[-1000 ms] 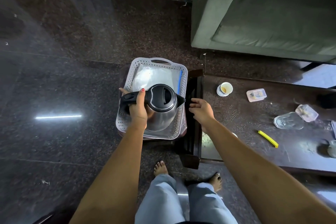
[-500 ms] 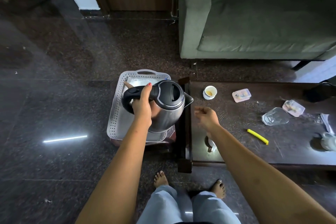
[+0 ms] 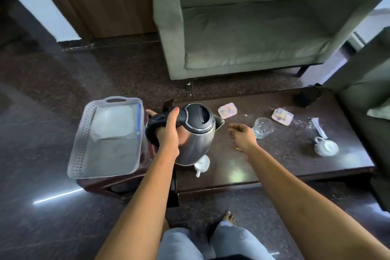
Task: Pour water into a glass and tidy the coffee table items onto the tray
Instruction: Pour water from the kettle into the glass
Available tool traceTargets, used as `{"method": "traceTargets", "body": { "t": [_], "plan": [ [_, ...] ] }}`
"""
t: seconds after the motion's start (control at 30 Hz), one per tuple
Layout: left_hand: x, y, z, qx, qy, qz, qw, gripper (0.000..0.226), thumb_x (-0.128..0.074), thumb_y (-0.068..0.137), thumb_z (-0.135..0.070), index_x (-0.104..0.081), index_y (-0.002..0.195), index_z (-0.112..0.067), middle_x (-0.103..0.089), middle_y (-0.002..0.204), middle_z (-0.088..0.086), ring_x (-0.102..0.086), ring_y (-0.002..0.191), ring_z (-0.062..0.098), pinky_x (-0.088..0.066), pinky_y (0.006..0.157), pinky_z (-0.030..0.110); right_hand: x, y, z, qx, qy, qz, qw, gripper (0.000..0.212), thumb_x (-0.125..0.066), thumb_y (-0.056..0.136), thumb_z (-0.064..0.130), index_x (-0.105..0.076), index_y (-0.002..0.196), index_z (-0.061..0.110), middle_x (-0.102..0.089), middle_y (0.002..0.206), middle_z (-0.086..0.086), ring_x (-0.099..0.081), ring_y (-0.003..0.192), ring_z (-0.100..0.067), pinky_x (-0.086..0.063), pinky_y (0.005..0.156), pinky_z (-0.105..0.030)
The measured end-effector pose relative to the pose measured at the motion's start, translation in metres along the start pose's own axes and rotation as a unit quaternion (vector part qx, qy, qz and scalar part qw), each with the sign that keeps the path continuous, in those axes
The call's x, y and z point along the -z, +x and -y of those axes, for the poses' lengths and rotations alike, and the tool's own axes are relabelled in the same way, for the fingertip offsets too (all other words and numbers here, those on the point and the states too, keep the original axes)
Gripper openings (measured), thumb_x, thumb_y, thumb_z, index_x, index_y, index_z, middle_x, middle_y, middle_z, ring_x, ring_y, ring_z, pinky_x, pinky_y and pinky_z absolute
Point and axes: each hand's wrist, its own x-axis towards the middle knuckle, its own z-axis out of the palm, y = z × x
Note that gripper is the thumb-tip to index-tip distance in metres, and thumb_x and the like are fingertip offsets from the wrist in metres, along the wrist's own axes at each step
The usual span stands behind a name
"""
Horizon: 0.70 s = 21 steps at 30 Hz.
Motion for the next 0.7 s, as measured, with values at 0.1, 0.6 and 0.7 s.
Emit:
{"method": "traceTargets", "body": {
  "t": [0.1, 0.6, 0.7],
  "plan": [
    [-0.037, -0.017, 0.017, -0.008, 0.003, 0.014, 1.000, 0.107, -0.071, 0.055, -0.061, -0.031, 0.147, -0.022, -0.052, 0.139, -0.006, -0.053, 0.123, 0.013, -0.037, 0.110, 0.036, 0.043, 0.003, -0.007, -0.003, 0.010, -0.008, 1.000, 0.023, -0.055, 0.090, 0.011, -0.066, 0.109, 0.019, -0.059, 0.078, 0.007, -0.049, 0.063, -0.005, -0.044, 0.052, -0.017],
    [-0.151, -0.007, 0.070, 0.007, 0.059, -0.027, 0.998, 0.013, -0.072, 0.077, -0.039, -0.060, 0.073, -0.034, -0.063, 0.076, -0.020, -0.059, 0.075, -0.001, -0.039, 0.063, 0.016, 0.101, 0.046, -0.044, -0.040, 0.007, 0.001, 0.999, 0.021, -0.058, 0.090, 0.020, -0.070, 0.107, 0.022, -0.064, 0.096, 0.004, -0.057, 0.089, -0.013, -0.048, 0.083, -0.034],
    [-0.167, 0.012, 0.077, 0.000, 0.080, -0.027, 0.996, 0.017, -0.072, 0.076, -0.040, -0.063, 0.085, -0.029, -0.066, 0.090, -0.014, -0.060, 0.083, 0.003, -0.040, 0.075, 0.017, 0.105, 0.071, -0.041, -0.047, -0.010, -0.008, 0.999, 0.021, -0.056, 0.091, 0.017, -0.070, 0.107, 0.017, -0.064, 0.095, 0.000, -0.054, 0.089, -0.014, -0.047, 0.089, -0.037]
  ]
}}
